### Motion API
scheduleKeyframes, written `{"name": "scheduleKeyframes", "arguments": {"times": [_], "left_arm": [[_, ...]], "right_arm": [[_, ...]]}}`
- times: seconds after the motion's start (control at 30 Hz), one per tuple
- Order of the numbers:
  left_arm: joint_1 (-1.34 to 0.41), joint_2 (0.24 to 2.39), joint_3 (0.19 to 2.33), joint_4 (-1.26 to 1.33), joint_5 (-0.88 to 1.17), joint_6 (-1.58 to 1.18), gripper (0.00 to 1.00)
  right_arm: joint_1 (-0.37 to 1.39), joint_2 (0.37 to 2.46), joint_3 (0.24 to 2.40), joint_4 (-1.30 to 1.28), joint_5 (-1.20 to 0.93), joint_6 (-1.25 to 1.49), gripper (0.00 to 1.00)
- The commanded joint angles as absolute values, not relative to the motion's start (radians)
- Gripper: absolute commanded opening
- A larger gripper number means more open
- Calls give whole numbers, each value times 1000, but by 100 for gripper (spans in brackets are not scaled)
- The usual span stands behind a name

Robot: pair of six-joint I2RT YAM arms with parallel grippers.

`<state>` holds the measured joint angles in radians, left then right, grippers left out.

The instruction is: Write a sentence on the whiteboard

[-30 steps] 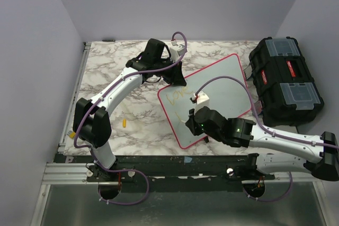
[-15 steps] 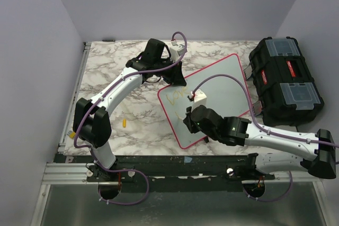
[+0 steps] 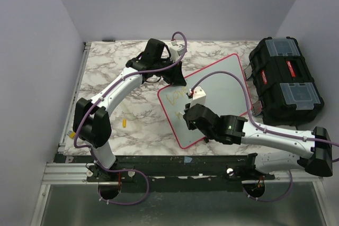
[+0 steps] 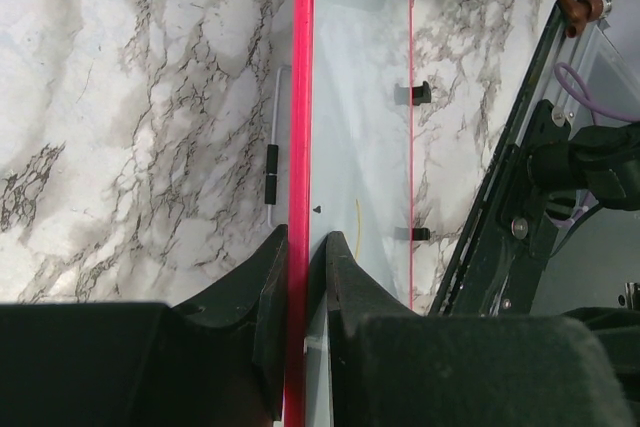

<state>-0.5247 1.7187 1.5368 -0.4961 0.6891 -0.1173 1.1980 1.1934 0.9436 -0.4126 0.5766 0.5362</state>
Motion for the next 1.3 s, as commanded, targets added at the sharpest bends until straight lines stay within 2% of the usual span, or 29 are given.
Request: {"name": "scheduleKeyframes", "arguments": {"times": [0.0, 0.67, 1.27], "left_arm": [[-535, 1716, 1532, -486, 644, -45, 0], [-534, 1717, 1541, -489, 644, -47, 0], [-535, 1720, 1541, -487, 643, -47, 0]], "right_arm": [[1196, 1202, 966, -475, 695, 576, 1], [1196, 1174, 901, -533, 547, 579, 1], [1195, 1224, 946, -493, 449, 527, 1]]}}
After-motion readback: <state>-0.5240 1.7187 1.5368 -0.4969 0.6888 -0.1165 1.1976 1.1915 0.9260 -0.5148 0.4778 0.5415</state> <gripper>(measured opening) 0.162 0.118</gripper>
